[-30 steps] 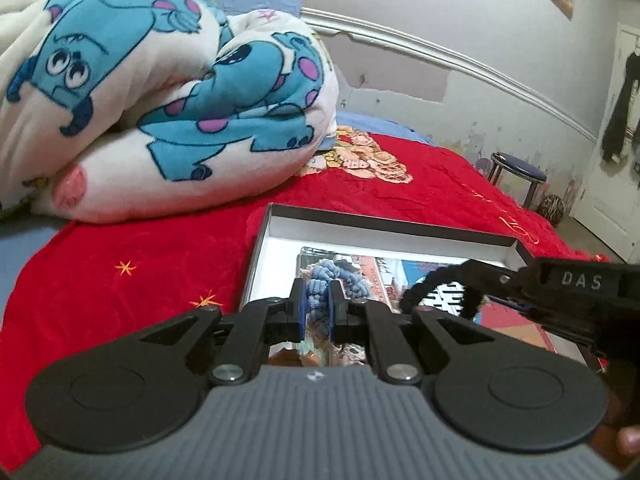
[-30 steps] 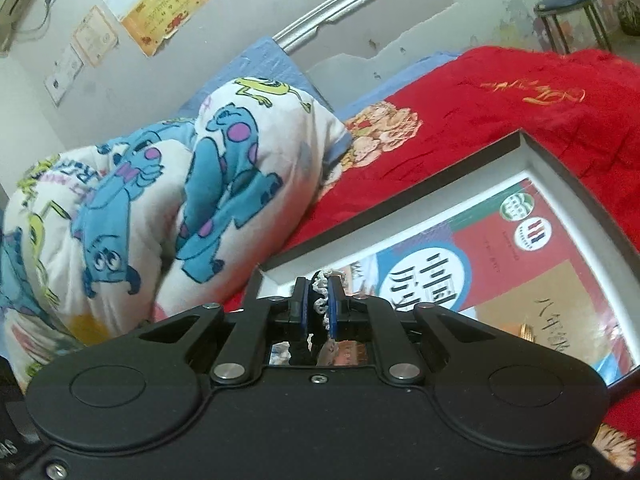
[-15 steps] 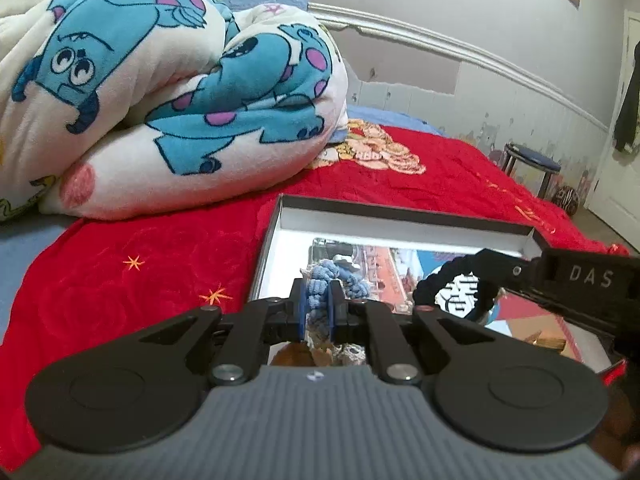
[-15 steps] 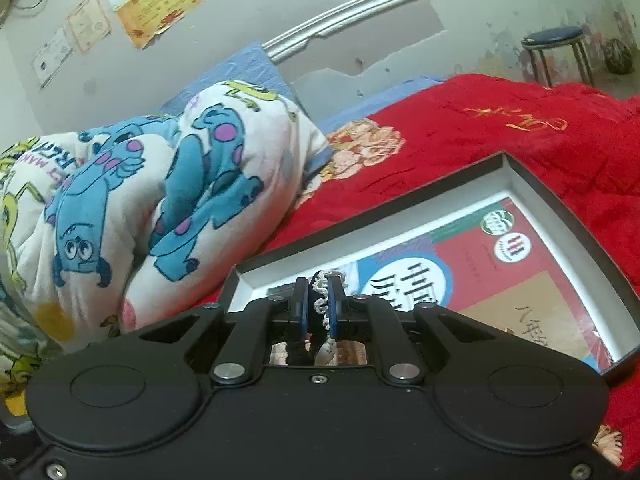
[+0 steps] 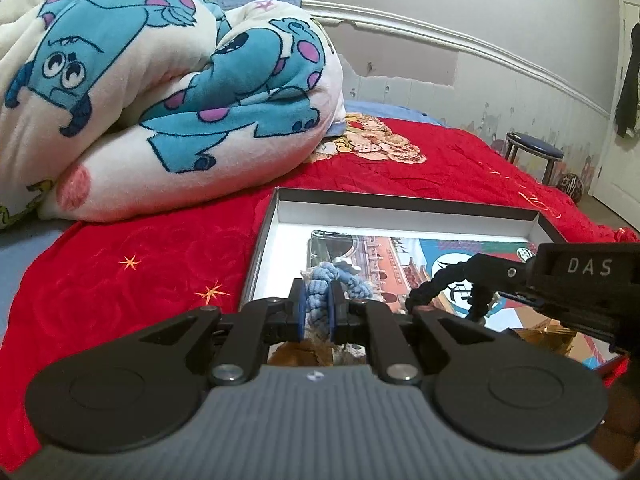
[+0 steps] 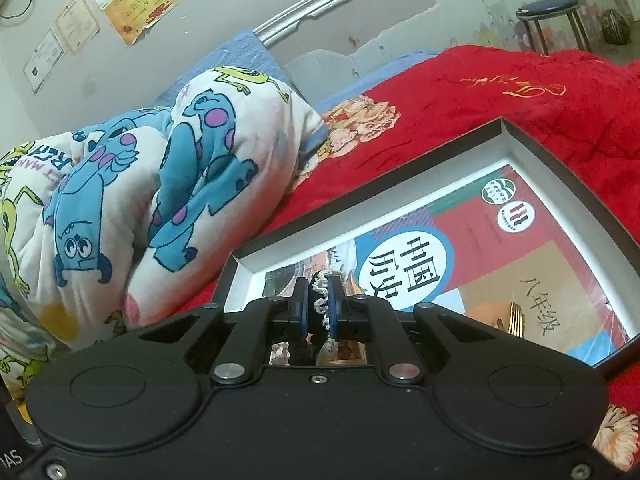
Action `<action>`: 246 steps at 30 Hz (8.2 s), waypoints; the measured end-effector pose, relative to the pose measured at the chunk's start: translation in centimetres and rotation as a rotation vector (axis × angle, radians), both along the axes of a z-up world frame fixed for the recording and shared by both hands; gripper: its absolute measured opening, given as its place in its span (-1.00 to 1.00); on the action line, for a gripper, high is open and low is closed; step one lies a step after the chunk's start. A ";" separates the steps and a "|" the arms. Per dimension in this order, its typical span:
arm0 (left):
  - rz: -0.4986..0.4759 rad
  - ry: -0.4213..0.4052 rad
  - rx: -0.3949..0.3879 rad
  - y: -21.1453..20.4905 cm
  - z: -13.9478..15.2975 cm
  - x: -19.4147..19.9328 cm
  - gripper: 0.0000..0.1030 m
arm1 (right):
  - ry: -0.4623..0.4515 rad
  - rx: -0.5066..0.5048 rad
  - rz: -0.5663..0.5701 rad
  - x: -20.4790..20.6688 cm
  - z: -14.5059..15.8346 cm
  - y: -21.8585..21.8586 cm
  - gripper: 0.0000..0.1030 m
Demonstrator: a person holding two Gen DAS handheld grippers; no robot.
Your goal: Organize objects
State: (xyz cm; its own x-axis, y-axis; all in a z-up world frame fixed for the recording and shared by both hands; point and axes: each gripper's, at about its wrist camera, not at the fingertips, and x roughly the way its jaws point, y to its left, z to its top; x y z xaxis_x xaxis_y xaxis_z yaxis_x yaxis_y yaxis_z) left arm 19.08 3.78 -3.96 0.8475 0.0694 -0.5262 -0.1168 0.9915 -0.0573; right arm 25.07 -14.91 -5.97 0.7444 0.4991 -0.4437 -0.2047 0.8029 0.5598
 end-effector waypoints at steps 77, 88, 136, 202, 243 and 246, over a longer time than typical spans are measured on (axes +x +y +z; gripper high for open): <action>-0.189 -0.110 -0.077 -3.6 6.4 -12.7 0.71 | -0.085 0.060 -0.101 -16.6 7.6 -10.4 0.24; -0.200 -0.053 -0.099 -4.6 5.9 -13.9 0.71 | -0.027 -0.005 -0.133 -18.4 6.4 -11.2 0.25; -0.142 0.173 0.139 -6.1 2.0 -11.1 -0.71 | 0.275 -0.104 -0.051 -13.1 0.5 -8.3 -0.03; 0.023 0.274 0.241 -4.8 -0.7 -9.8 -0.84 | 0.191 -0.136 0.146 -12.4 -0.2 0.8 -0.79; -0.092 0.019 -0.179 -0.8 6.5 -10.6 -0.96 | -0.001 0.113 0.100 -12.2 6.5 -3.5 -0.79; -0.128 -0.021 -0.215 -0.3 7.6 -10.6 -0.96 | -0.019 0.143 0.088 -12.4 7.2 -4.2 -0.80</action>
